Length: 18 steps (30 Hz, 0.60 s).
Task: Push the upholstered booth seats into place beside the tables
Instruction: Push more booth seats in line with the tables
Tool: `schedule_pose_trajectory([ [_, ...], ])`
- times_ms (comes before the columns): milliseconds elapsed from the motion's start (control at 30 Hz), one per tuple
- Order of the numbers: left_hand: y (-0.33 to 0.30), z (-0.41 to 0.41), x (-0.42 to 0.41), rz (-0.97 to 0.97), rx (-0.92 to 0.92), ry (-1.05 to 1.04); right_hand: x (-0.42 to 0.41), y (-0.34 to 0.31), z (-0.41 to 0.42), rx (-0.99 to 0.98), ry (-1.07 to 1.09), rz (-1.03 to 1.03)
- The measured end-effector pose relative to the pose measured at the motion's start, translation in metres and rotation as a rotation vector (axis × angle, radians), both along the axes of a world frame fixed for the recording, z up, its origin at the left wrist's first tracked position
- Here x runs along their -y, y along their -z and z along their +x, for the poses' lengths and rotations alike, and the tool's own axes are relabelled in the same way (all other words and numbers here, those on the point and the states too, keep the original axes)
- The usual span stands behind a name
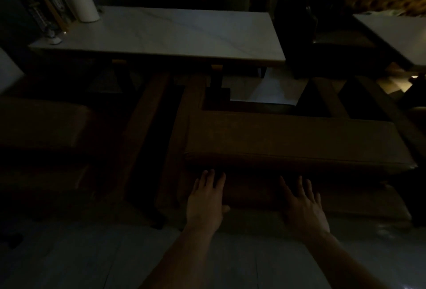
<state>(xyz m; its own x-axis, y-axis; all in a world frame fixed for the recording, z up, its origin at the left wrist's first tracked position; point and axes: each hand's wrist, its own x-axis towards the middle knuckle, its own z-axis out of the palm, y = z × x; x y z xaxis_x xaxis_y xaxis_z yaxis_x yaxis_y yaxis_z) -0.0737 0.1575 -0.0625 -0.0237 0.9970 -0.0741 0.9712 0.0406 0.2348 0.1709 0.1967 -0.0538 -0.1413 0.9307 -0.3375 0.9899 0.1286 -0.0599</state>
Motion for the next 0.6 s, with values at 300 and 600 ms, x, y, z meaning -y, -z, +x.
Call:
schedule_pose_trajectory([
  [300,-0.037,-0.003,0.024,0.010,0.015,0.036,0.024,-0.054,-0.019,-0.074,-0.031,-0.086],
  [600,-0.108,0.000,0.057,0.033,0.020,0.112,0.074,-0.133,-0.022,-0.116,-0.004,0.005],
])
